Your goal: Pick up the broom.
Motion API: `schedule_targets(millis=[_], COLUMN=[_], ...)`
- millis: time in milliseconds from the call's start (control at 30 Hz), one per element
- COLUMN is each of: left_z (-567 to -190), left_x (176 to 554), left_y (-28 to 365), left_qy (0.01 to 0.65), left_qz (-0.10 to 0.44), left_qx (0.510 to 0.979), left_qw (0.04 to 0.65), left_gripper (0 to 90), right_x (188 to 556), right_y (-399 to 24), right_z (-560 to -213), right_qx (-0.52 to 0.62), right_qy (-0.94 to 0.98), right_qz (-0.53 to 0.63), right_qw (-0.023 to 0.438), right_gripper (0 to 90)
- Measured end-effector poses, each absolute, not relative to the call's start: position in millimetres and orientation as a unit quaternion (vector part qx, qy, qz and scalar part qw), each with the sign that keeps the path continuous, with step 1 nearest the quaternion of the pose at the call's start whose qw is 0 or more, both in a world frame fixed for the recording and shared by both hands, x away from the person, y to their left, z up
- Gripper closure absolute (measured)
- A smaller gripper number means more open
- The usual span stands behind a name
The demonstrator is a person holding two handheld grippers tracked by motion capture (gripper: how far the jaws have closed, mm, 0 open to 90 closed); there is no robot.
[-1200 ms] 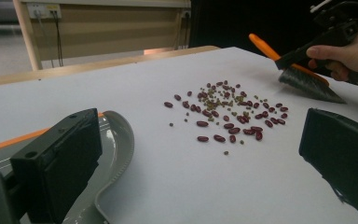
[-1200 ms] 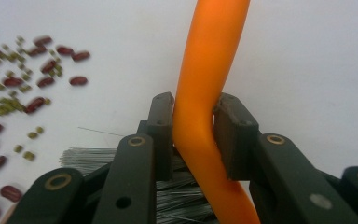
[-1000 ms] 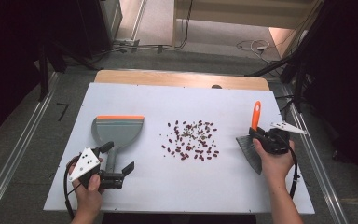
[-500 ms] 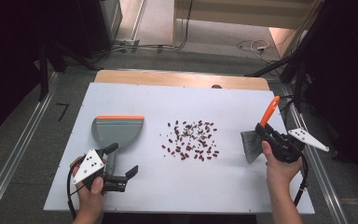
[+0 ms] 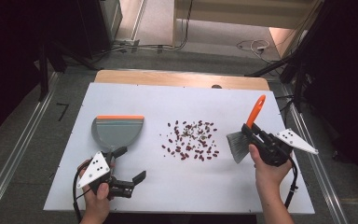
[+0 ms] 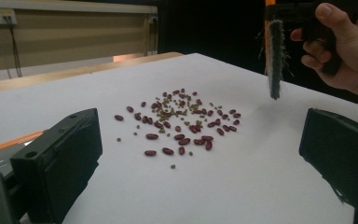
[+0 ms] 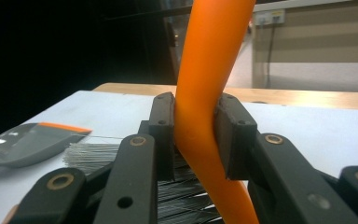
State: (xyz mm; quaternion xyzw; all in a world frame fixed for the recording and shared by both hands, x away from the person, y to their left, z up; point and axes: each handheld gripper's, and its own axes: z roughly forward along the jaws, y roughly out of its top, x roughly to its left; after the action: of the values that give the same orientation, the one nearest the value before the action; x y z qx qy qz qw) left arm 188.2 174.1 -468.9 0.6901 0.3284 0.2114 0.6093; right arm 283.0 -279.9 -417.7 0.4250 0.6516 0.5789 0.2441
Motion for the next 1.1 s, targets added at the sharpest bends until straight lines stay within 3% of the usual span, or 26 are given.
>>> schedule_targets(millis=[633,933,1100], left_z=[-462,-459,-458], left_x=[211,216,214], left_y=[117,93,84], left_qy=[0.309,0.3,0.295], left_qz=[0.15,0.12,0.105], left_qx=[0.699,0.708,0.718], left_qw=[0.628,0.627,0.621], left_gripper=[2.2,10.8,25.1], right_x=[263,256,248], right_y=[-208,-184,-168], right_z=[-421,-425,-426], right_qx=[0.368,0.35,0.337], right_qy=[0.69,0.699,0.706], right_qz=[0.589,0.594,0.594], right_qw=[0.206,0.191,0.185], right_gripper=[68.7,68.7,68.6])
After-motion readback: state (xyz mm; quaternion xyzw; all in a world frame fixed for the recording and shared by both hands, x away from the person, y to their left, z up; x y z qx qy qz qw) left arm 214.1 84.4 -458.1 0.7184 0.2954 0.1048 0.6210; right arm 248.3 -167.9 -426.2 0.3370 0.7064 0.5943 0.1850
